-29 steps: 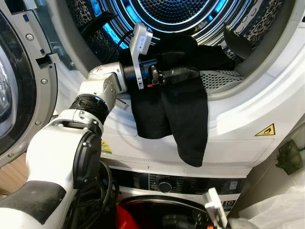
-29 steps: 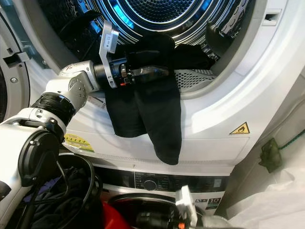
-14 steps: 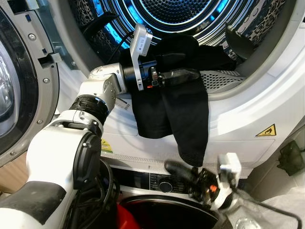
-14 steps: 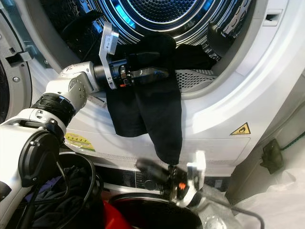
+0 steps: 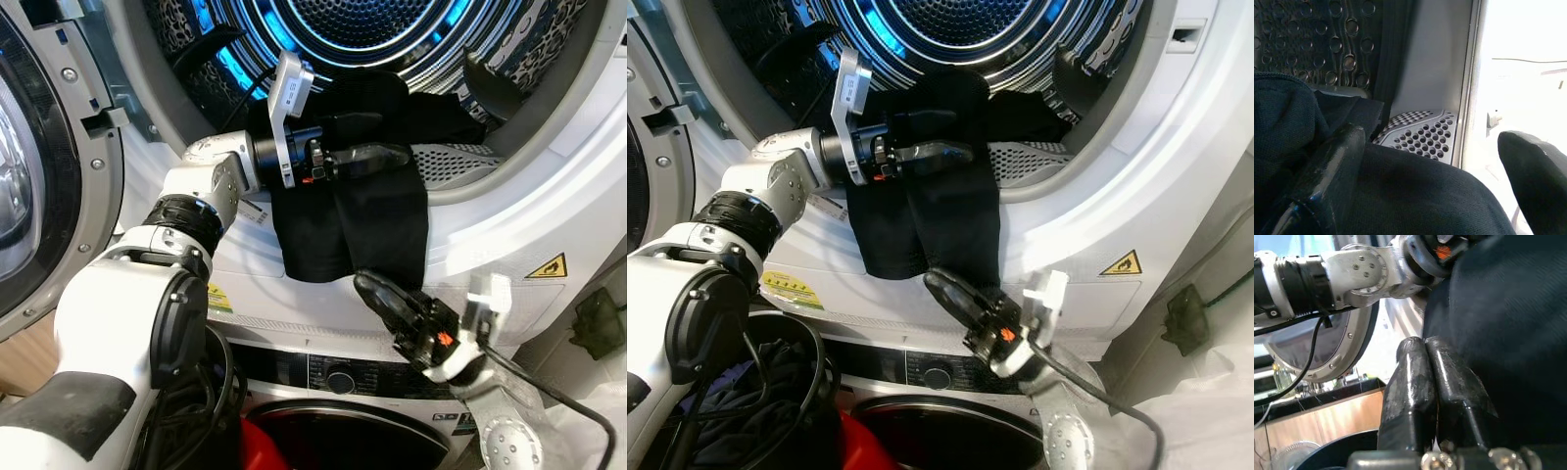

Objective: Clothes washing

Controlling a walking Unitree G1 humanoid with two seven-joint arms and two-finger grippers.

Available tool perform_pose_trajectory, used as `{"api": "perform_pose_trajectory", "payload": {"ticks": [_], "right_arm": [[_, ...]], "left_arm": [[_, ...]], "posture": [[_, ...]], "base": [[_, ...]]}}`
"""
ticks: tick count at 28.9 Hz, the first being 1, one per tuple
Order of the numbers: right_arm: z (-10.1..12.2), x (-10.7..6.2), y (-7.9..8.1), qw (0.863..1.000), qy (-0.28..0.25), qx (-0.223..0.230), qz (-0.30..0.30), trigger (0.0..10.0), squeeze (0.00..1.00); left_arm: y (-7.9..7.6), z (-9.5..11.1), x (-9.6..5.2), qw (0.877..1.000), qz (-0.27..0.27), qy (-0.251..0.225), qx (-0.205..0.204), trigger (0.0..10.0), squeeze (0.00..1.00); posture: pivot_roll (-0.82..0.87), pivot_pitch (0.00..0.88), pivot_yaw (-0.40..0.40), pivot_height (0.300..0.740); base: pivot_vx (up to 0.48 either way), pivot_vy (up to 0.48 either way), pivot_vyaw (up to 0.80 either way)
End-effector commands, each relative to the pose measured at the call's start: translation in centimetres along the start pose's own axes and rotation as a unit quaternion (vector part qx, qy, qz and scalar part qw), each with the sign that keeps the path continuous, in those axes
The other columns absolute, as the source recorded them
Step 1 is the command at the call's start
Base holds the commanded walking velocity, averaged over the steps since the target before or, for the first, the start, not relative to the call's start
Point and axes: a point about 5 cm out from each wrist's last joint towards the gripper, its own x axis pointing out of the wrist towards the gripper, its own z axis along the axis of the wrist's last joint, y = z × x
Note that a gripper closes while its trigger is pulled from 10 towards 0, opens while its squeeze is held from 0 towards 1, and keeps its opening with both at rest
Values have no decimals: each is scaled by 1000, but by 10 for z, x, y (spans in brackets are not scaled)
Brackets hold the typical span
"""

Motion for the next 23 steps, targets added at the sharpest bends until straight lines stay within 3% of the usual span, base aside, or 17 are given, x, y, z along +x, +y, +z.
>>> {"api": "perform_pose_trajectory", "payload": {"ticks": [1, 12, 23], "right_arm": [[7, 9, 7, 999, -5, -24, 22, 0, 0], [3, 37, 25, 987, 66, -122, 76, 0, 0], [0, 56, 21, 973, 93, -208, 41, 0, 0]], "left_arm": [[0, 1, -4, 1000, -4, 6, 5, 10000, 1000], [-2, 10, 1, 1000, -24, -6, 13, 10000, 1000], [-7, 40, 9, 995, -72, -69, 10, 10000, 1000]], "posture": [[10, 0, 91, 740], [10, 0, 93, 740], [13, 0, 90, 740]], "base": [[0, 0, 0], [0, 0, 0], [0, 0, 0]]}}
